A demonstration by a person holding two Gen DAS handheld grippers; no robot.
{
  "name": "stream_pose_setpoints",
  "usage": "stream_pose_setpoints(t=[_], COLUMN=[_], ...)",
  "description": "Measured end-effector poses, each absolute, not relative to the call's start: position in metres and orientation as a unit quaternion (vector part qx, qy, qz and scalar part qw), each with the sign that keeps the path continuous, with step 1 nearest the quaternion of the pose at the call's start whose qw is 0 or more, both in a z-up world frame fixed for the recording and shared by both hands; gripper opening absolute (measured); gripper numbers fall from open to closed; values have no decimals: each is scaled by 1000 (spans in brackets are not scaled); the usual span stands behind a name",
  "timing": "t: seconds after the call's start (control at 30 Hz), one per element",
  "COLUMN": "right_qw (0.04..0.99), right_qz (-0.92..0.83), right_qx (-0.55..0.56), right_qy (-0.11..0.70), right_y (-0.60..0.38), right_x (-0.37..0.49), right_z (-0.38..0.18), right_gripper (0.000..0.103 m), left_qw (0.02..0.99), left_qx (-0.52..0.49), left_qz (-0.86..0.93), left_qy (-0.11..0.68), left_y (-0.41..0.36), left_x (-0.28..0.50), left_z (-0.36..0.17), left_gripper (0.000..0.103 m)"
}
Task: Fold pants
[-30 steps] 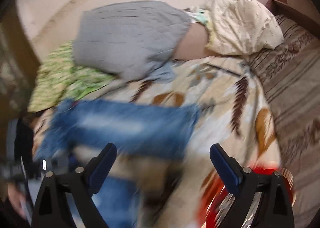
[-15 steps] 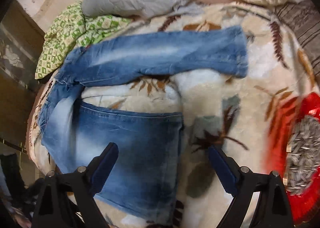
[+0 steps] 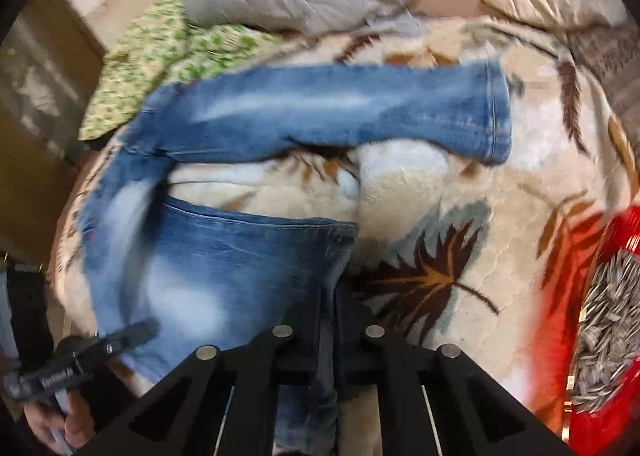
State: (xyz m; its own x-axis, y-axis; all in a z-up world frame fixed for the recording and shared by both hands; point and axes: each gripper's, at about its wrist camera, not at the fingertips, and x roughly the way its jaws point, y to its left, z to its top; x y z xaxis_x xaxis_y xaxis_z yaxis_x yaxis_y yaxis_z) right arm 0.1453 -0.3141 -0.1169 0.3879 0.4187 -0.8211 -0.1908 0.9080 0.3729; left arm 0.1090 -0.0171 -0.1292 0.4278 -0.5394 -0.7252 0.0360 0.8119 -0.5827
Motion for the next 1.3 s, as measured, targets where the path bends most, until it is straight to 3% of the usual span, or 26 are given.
stream_pose_setpoints(t=[0.27,0.47,0.7,0.9,0.97,1.0,1.03,1.07,1.1,1.13,1.17,1.2,1.3], right_qw=[848,891,848,842,843,842,842,846,856,866,875,887,901], right_qz=[224,171,66,41,44,45,49,47,41,38,36,33,46], right_qx=[104,105,89,104,95,96,98,94,81,67,61,59,53], right_qy=[468,408,519,527,528,529,528,522,509,493,480,458,427], right_y=[-312,-357,-380,-395,-389,-389,-388,-385,-383,-379,-376,-374,-359], right_x=[138,123,149,155,158,158,156,155,152,149,148,145,148], right_z=[-60,1,-92,-109,-100,-96,-89,-80,-69,-56,-48,-35,-4], right_gripper=[3,3,3,3,3,4,9,14,36,79,94,102,102], left_qw=[804,774,745,742,736,728,724,728,749,763,770,776,802], left_qx=[-303,-362,-314,-327,-334,-342,-349,-347,-328,-312,-298,-289,-288], left_qz=[-257,-294,-221,-237,-241,-255,-271,-277,-263,-260,-270,-280,-257], left_qy=[443,428,546,535,538,537,530,523,512,503,495,486,456], left_y=[-30,-42,-82,-84,-82,-82,-81,-77,-73,-69,-66,-58,-22], left_x=[115,119,134,136,133,134,131,126,118,114,111,108,103], left_z=[-90,-101,-180,-184,-184,-178,-170,-161,-146,-135,-123,-111,-91], left_gripper=[5,5,5,9,19,44,80,95,103,103,103,103,103])
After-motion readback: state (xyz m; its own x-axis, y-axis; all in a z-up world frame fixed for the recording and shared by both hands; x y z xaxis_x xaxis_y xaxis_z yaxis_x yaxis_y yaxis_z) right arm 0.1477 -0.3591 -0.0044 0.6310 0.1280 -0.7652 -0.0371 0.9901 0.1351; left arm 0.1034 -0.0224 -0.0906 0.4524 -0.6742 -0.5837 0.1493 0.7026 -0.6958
